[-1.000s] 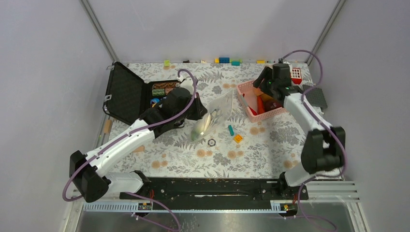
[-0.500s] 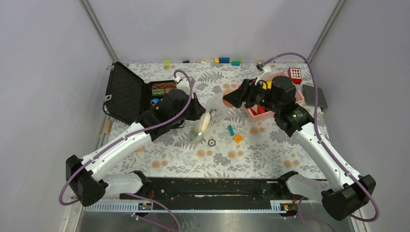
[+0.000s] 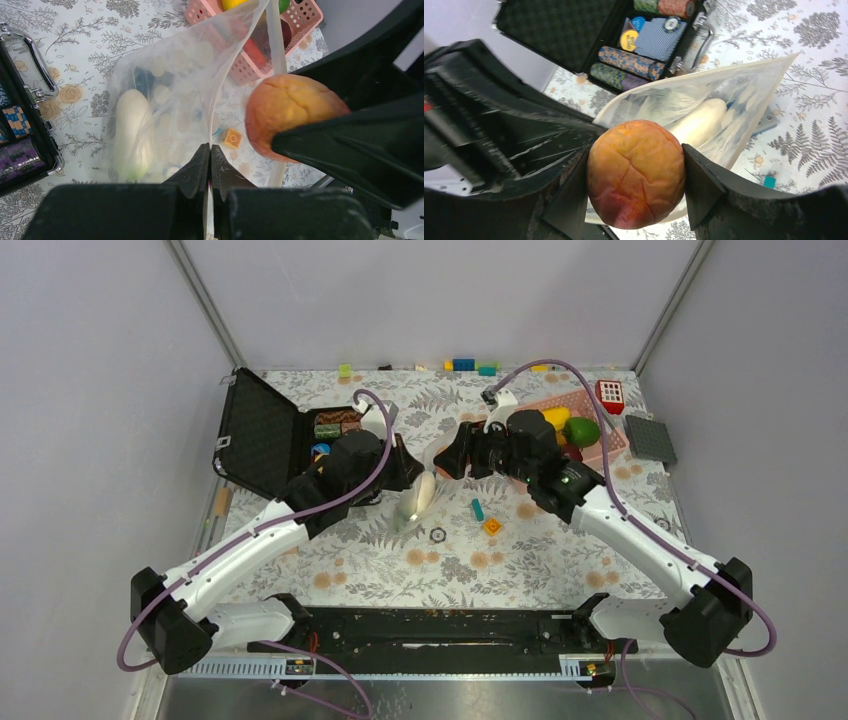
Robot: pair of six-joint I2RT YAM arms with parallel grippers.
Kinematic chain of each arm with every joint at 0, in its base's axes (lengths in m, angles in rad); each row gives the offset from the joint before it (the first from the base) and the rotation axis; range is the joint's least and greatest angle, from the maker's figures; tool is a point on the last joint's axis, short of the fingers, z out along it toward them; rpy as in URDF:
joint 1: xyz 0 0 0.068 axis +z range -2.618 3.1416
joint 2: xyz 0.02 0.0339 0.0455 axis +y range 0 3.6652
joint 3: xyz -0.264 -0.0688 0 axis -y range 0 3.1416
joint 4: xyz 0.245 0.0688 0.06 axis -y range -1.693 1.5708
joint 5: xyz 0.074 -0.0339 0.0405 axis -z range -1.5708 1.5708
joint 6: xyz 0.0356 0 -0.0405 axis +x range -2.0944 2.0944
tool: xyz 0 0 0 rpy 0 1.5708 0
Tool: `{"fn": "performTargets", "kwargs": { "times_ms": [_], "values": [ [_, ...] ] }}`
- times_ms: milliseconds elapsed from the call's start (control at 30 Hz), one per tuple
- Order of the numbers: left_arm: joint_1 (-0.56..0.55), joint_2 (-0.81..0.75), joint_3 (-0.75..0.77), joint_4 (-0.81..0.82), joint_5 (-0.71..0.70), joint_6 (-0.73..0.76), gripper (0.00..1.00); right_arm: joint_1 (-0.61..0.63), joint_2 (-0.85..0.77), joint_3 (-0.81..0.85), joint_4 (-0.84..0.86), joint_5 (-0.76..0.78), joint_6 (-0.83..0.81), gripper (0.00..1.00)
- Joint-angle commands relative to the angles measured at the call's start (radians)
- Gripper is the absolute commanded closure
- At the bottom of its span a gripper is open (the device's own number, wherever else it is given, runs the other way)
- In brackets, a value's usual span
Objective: Place the food in the zip-top bag and seal the zipper
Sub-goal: Pick up the fake fruit from the bin, then place the fake fruit in the zipper food storage bag.
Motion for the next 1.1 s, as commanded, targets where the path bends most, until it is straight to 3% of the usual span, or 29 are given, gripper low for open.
{"fn": "performTargets", "kwargs": {
  "times_ms": [0, 133, 233, 367, 800, 867, 1067],
  "values": [
    [0.003, -0.048, -0.025, 0.102, 0.022, 0.017, 1.0, 0.028, 0.024, 0.032, -0.013, 0.146, -0.025, 0.46],
    [0.004, -0.06, -0.033, 0.109, 0.027, 0.022, 1.0, 0.031, 0.029, 0.042, -0.026, 0.137, -0.006, 0.2],
    [0.003, -0.066, -0.039, 0.112, 0.029, 0.019, 1.0, 0.033, 0.027, 0.053, -0.031, 0.127, 0.006, 0.09],
    [0.003, -0.07, -0.047, 0.125, 0.021, 0.019, 1.0, 0.033, 0.017, 0.051, -0.031, 0.112, 0.012, 0.01],
    [0.003, -0.046, -0.024, 0.109, -0.011, 0.022, 1.0, 0.034, -0.076, 0.007, -0.02, 0.089, -0.008, 0.0],
    [0.003, -0.043, -0.018, 0.107, -0.011, 0.024, 1.0, 0.033, -0.103, 0.015, -0.062, 0.154, -0.028, 0.0],
    [0.002, -0.044, -0.022, 0.12, 0.009, 0.033, 1.0, 0.009, -0.172, 0.001, -0.17, 0.539, 0.001, 0.0]
  ]
}}
